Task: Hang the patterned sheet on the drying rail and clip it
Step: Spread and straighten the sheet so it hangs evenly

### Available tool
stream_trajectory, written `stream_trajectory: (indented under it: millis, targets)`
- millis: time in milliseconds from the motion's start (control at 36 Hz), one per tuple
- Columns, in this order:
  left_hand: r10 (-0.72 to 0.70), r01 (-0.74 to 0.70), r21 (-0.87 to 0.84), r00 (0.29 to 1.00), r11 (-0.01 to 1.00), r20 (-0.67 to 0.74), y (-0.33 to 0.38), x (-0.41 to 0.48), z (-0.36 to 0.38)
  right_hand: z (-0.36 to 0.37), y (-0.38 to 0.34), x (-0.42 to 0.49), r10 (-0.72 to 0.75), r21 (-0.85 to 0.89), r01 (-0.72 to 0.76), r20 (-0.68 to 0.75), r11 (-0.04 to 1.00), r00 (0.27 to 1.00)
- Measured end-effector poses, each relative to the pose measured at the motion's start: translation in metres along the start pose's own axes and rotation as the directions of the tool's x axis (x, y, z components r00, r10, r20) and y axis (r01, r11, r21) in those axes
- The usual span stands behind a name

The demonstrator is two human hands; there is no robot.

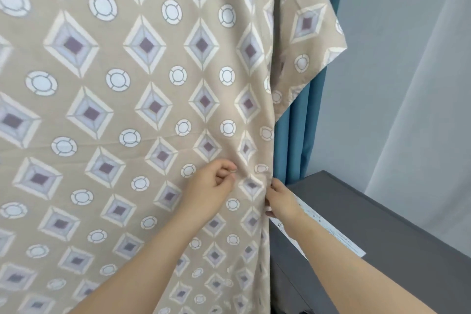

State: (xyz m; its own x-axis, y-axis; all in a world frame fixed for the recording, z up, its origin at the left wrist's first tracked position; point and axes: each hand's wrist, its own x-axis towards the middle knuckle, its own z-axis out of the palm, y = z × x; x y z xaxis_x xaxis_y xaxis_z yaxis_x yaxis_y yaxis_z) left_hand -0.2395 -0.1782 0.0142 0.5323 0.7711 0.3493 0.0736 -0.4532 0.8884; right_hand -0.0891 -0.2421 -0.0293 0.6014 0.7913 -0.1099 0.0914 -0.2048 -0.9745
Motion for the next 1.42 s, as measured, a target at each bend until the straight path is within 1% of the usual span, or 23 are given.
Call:
stream_trajectory:
  millis: [28,83,139,194,250,306,389,500,583,639,722,778,833,889,944,972,1028,1056,1111,1167,1222,1306,1417]
  targets:
    - [-0.004,0.004,0.007,1.000,1.000,-0.008,0.000,0.000,0.001,-0.001,-0.003,0.000,0.051,-0.003,-0.051,0.047,0.999,0.998]
    - [0.011,-0.011,0.015,0.999,1.000,-0.032,0.001,0.002,0.001,-0.005,-0.015,0.001,0.047,0.063,-0.050,0.042,0.997,0.998]
    - [0.050,-0.048,0.024,0.997,0.999,-0.064,0.005,0.004,0.002,-0.007,-0.035,-0.001,-0.052,0.185,0.049,0.008,0.982,0.999]
    - [0.100,-0.096,0.041,0.989,0.995,-0.105,0.011,0.007,0.003,-0.007,-0.055,-0.003,-0.154,0.262,0.137,0.046,0.955,0.987]
    - [0.149,-0.143,0.051,0.978,0.988,-0.145,0.019,0.010,0.004,-0.004,-0.067,-0.005,-0.240,0.234,0.207,0.124,0.950,0.963]
    - [0.194,-0.183,0.073,0.964,0.980,-0.181,0.024,0.013,0.005,0.000,-0.067,-0.006,-0.267,0.191,0.234,0.172,0.953,0.948]
    - [0.236,-0.211,0.138,0.952,0.968,-0.197,0.027,0.015,0.004,0.003,-0.050,-0.009,-0.215,0.204,0.175,0.193,0.963,0.957]
    - [0.233,-0.208,0.137,0.950,0.969,-0.207,0.020,0.008,0.004,-0.007,-0.011,-0.020,-0.082,0.098,0.060,0.240,0.993,0.967]
    - [0.179,-0.151,0.161,0.967,0.975,-0.181,0.006,-0.001,0.010,-0.015,0.019,-0.027,0.004,0.022,-0.014,0.392,1.000,0.920]
    - [0.135,-0.105,0.197,0.980,0.975,-0.146,-0.007,-0.008,0.016,-0.016,0.034,-0.029,0.051,-0.080,-0.019,0.430,0.997,0.901]
    - [0.074,-0.055,0.222,0.994,0.974,-0.080,-0.030,-0.021,0.028,-0.014,0.046,-0.030,0.078,-0.185,-0.008,0.374,0.983,0.924]
    - [0.013,-0.005,0.272,1.000,0.962,-0.026,-0.044,-0.030,0.036,-0.011,0.053,-0.030,0.070,-0.214,0.010,0.362,0.977,0.930]
    - [-0.027,0.027,0.324,1.000,0.945,-0.006,-0.055,-0.037,0.041,-0.008,0.062,-0.027,0.049,-0.261,0.034,0.307,0.965,0.950]
    - [-0.052,0.047,0.347,0.999,0.937,0.005,-0.062,-0.042,0.044,-0.005,0.071,-0.022,0.025,-0.364,0.052,0.204,0.930,0.979]
    - [-0.095,0.080,0.341,0.995,0.937,0.028,-0.068,-0.046,0.046,-0.004,0.075,-0.016,-0.014,-0.476,0.033,0.044,0.879,0.999]
    - [-0.120,0.100,0.339,0.992,0.936,0.039,-0.071,-0.047,0.046,-0.004,0.077,-0.014,-0.040,-0.493,0.014,-0.043,0.870,0.998]
    - [-0.148,0.125,0.351,0.988,0.928,0.040,-0.075,-0.049,0.047,-0.003,0.083,-0.011,-0.070,-0.440,-0.008,-0.161,0.898,0.984]
    - [-0.149,0.128,0.353,0.988,0.927,0.031,-0.077,-0.049,0.048,-0.001,0.085,-0.010,-0.056,-0.387,-0.014,-0.171,0.922,0.984]
    - [-0.125,0.117,0.337,0.992,0.934,0.001,-0.078,-0.049,0.049,0.008,0.089,-0.008,0.006,-0.258,-0.029,-0.089,0.966,0.996]
    - [-0.122,0.125,0.304,0.992,0.944,-0.029,-0.079,-0.047,0.051,0.018,0.089,-0.009,0.069,-0.082,-0.063,0.068,0.995,0.995]
    - [-0.151,0.154,0.271,0.988,0.950,-0.033,-0.081,-0.044,0.051,0.029,0.088,-0.012,0.099,0.057,-0.114,0.217,0.992,0.971]
    - [-0.174,0.176,0.238,0.984,0.955,-0.030,-0.084,-0.042,0.048,0.037,0.090,-0.013,0.106,0.091,-0.138,0.291,0.986,0.951]
    - [-0.186,0.201,0.215,0.978,0.956,-0.091,-0.084,-0.046,0.040,0.041,0.091,-0.014,0.118,0.071,-0.153,0.358,0.986,0.926]
